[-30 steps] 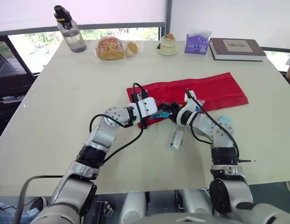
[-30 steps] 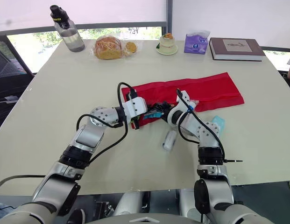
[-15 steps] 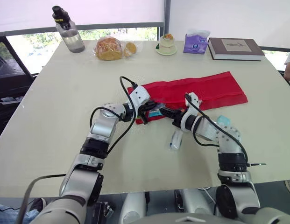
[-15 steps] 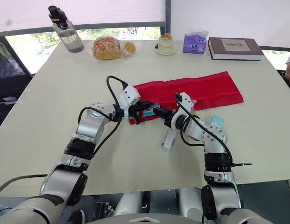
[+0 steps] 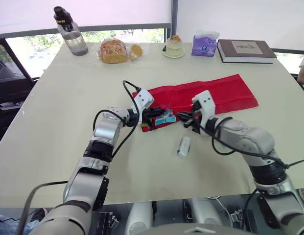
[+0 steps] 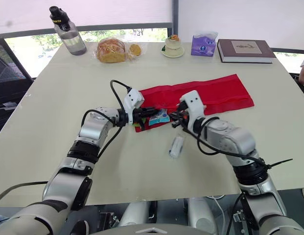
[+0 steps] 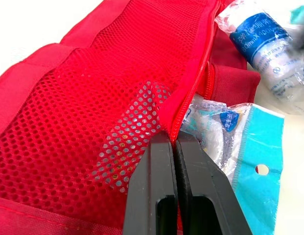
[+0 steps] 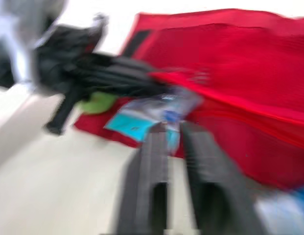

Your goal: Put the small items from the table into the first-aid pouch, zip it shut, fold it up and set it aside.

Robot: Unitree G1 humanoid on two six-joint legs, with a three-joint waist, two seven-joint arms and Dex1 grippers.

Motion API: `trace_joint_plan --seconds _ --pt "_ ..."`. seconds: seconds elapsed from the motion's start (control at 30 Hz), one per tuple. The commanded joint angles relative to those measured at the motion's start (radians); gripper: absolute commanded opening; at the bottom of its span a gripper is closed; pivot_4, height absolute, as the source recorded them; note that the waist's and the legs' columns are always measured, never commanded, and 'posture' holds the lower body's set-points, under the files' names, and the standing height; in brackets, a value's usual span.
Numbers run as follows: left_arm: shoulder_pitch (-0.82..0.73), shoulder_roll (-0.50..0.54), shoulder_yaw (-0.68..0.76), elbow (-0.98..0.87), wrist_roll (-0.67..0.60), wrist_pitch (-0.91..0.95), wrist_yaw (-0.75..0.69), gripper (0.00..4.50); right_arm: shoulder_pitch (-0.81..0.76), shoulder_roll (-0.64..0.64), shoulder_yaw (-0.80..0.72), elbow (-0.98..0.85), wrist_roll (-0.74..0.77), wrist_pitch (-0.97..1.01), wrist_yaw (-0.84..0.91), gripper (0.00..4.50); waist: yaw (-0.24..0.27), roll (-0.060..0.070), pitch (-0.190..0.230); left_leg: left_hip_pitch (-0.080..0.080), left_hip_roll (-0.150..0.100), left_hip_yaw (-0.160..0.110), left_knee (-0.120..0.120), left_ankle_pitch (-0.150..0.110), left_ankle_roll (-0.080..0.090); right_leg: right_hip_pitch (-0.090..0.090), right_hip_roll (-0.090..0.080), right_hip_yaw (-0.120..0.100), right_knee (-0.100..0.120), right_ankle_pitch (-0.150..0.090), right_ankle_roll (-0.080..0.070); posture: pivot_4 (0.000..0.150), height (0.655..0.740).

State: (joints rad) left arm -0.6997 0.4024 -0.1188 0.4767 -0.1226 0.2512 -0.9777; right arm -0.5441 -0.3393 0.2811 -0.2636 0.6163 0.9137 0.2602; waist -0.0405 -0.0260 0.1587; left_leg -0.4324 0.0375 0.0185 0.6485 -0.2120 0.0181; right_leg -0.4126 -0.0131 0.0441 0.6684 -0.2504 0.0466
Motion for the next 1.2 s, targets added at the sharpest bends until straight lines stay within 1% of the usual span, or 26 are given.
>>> trace_joint_plan --seconds 0.03,0.1,0.2,0.33,0.5,0.7,0.83,0.97,1.03,1.2 --pt "-0.013 -0.005 0.002 -0.013 -0.011 -0.017 -0.012 0.00 -0.030 0.009 0.077 0.034 -0.116 -0.064 0.030 0.11 0.001 0.000 0.000 0.000 0.000 0.000 0.000 0.000 0.000 0.000 0.000 0.000 0.000 0.000 0.000 0.150 0.7400" --pt "-0.009 -0.007 0.000 -0.018 -0.011 -0.017 -0.012 0.00 -0.036 0.018 0.117 0.096 -0.187 -0.103 0.034 0.11 0.001 0.000 0.000 0.000 0.000 0.001 0.001 0.000 0.000 0.000 -0.001 0.001 0.000 0.000 0.000 0.150 0.7400" --pt "-0.004 -0.008 -0.001 -0.028 -0.012 -0.014 -0.015 0.00 -0.041 0.072 0.104 0.170 -0.230 -0.136 0.027 0.11 0.003 0.000 0.000 -0.001 0.000 0.001 0.001 0.000 0.000 0.000 -0.003 0.001 0.000 0.000 0.000 0.150 0.7400" --pt "0.003 -0.007 -0.001 -0.037 -0.016 -0.002 -0.021 0.00 -0.076 0.093 0.153 0.258 -0.352 -0.210 0.048 0.11 0.002 0.000 0.000 0.000 0.000 0.001 0.001 0.000 0.000 0.000 -0.003 0.001 0.000 0.000 0.000 0.150 0.7400" --pt "0.016 -0.006 -0.009 -0.053 -0.018 0.003 -0.033 0.00 -0.108 0.177 0.107 0.348 -0.404 -0.277 0.027 0.11 0.002 0.000 0.000 0.000 0.000 0.001 0.001 0.000 0.000 0.000 -0.002 0.000 0.001 0.000 0.000 0.150 0.7400" --pt "0.026 -0.010 -0.019 -0.069 -0.015 0.005 -0.040 0.00 -0.167 0.292 0.065 0.499 -0.471 -0.381 -0.007 0.11 0.001 0.000 0.000 0.000 0.000 0.001 0.001 0.000 0.000 0.000 -0.002 0.000 0.002 0.000 0.000 0.150 0.7400" --pt "0.029 -0.008 -0.020 -0.071 -0.013 0.004 -0.041 0.00 -0.196 0.332 0.058 0.587 -0.541 -0.471 -0.055 0.11 -0.002 0.000 0.000 0.001 0.000 0.001 0.001 0.000 0.000 0.000 -0.003 0.001 0.002 0.000 0.000 0.150 0.7400" --pt "0.033 0.001 -0.011 -0.068 -0.010 0.000 -0.042 0.00 -0.210 0.377 -0.024 0.618 -0.563 -0.546 -0.153 0.11 -0.001 0.000 0.000 0.001 0.000 0.001 0.001 0.000 0.000 0.000 -0.002 0.001 0.004 0.000 0.000 0.150 0.7400" --pt "0.035 0.003 -0.009 -0.066 -0.009 -0.002 -0.041 0.00 -0.197 0.376 -0.027 0.602 -0.561 -0.528 -0.127 0.11 -0.001 0.000 0.000 0.001 0.000 0.000 0.002 0.000 0.000 0.000 -0.002 0.001 0.005 0.000 0.000 0.150 0.7400" --pt "0.034 0.006 -0.003 -0.051 -0.006 -0.014 -0.029 0.00 -0.133 0.351 0.001 0.481 -0.553 -0.452 -0.036 0.11 0.000 0.000 0.000 0.001 0.000 0.001 0.002 0.000 0.000 0.000 -0.003 0.001 0.005 0.000 0.000 0.150 0.7400"
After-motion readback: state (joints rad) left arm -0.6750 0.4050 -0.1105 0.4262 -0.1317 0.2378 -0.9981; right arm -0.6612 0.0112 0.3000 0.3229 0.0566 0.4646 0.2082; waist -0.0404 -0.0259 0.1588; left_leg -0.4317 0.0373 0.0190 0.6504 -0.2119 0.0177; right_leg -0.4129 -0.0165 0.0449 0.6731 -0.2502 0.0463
